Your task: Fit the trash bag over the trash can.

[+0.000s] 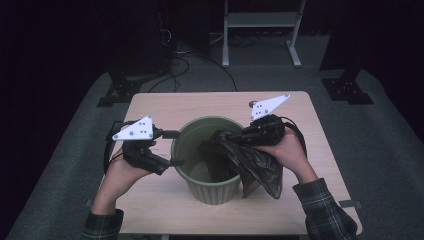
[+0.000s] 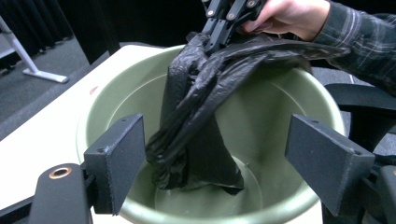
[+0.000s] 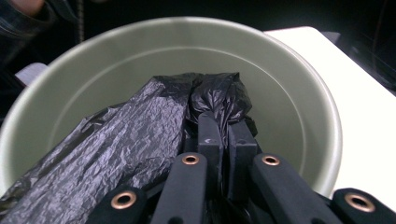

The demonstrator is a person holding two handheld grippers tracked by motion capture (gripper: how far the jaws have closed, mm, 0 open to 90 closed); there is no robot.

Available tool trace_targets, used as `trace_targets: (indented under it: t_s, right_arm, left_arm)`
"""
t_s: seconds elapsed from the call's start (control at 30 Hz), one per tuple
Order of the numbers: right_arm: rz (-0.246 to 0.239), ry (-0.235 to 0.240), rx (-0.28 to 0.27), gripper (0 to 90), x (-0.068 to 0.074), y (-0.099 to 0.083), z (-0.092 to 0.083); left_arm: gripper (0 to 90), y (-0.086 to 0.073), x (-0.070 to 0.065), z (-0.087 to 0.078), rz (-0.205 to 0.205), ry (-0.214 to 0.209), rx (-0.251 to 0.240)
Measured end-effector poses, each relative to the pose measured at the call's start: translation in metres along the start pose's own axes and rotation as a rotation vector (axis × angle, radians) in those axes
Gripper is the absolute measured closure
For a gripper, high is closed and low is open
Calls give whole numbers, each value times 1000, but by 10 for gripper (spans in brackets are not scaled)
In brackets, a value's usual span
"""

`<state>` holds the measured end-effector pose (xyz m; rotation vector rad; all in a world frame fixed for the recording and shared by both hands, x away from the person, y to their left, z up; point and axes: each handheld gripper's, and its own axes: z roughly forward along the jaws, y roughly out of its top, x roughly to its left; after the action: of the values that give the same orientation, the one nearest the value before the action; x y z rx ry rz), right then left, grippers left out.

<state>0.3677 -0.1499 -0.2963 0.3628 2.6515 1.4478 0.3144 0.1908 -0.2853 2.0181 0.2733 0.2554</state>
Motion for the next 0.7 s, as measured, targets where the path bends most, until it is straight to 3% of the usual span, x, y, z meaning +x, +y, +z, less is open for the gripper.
trace_targets:
  t_s: [0.33,0.7]
  right_arm:
    - [-19,58,-21,881,3,6,7]
    - [-39,115,-47,880,5,16,13]
  left_arm:
    - [190,7,15,29,16,-31,36]
    - [209,14,20,56,48,-90,83]
